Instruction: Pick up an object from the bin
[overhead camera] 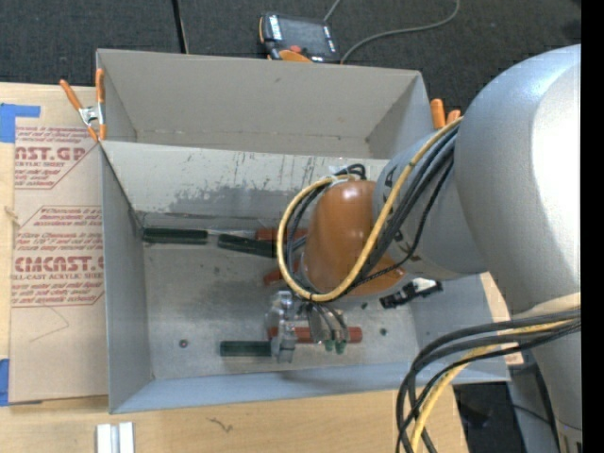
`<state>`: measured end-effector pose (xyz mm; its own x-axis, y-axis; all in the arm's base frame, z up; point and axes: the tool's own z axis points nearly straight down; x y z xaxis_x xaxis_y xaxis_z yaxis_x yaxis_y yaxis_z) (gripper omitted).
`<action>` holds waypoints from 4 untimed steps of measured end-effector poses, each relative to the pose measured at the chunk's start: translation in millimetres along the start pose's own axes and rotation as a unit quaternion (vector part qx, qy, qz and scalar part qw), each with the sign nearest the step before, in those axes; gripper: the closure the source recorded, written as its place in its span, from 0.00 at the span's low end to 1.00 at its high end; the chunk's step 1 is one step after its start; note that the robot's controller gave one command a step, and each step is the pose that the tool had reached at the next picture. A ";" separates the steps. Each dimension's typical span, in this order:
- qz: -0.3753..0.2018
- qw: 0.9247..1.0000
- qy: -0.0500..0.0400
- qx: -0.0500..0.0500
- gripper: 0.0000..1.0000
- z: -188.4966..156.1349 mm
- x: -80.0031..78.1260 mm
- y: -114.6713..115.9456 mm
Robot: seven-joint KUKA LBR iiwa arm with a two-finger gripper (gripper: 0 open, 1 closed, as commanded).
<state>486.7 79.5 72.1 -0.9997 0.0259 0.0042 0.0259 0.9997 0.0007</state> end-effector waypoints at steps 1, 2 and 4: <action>-0.069 0.998 -0.005 -0.001 1.00 -87.5 -2.4 62.1; -0.067 0.998 -0.001 0.001 0.00 -84.1 -1.7 59.5; -0.062 0.998 -0.004 0.000 0.00 4.6 1.6 -34.9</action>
Offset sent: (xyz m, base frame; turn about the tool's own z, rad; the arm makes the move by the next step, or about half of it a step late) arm 0.0040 0.0588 0.0848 -0.1330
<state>484.1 44.7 67.5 -0.9951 -0.0987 -0.0043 -0.0987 0.9951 0.0006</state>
